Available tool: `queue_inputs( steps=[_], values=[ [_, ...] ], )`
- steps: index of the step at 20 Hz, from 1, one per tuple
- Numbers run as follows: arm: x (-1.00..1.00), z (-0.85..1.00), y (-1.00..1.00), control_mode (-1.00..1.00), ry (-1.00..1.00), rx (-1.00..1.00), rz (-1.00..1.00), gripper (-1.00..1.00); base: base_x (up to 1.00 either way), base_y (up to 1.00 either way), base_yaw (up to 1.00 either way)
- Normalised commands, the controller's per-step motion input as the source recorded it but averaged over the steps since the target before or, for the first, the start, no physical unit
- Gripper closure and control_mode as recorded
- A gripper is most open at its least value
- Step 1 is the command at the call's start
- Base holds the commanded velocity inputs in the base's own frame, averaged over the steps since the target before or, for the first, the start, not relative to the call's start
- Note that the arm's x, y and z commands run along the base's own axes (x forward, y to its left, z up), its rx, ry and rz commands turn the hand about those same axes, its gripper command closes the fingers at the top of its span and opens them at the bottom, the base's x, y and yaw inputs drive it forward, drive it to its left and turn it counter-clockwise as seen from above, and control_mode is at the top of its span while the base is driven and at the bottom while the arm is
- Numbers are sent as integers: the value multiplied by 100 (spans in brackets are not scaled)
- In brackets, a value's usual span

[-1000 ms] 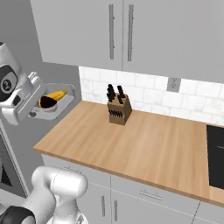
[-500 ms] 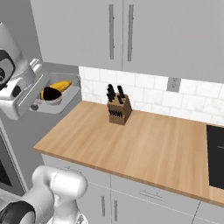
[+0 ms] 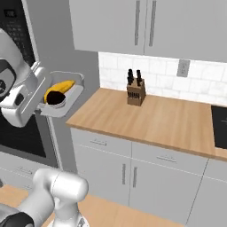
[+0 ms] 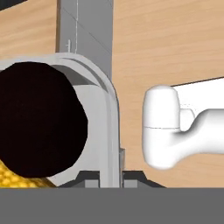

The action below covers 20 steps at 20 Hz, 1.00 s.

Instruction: Take the meat container that has the chicken drumstick and place it on the second highest rack of the freezer. Then take the vegetable container that has the avocado and corn and place it on the highest rack of the freezer.

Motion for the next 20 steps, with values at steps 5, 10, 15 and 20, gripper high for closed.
queue_inputs(
  steps=[5, 10, 15, 20],
  values=[
    [0, 0, 0, 100, 0, 0, 0, 100, -40, 100, -21],
    [0, 0, 0, 100, 0, 0, 0, 100, 2, 100, -25],
    [0, 0, 0, 100, 0, 0, 0, 100, 4, 100, -10],
    [0, 0, 0, 100, 0, 0, 0, 100, -5, 100, 7]
  ],
)
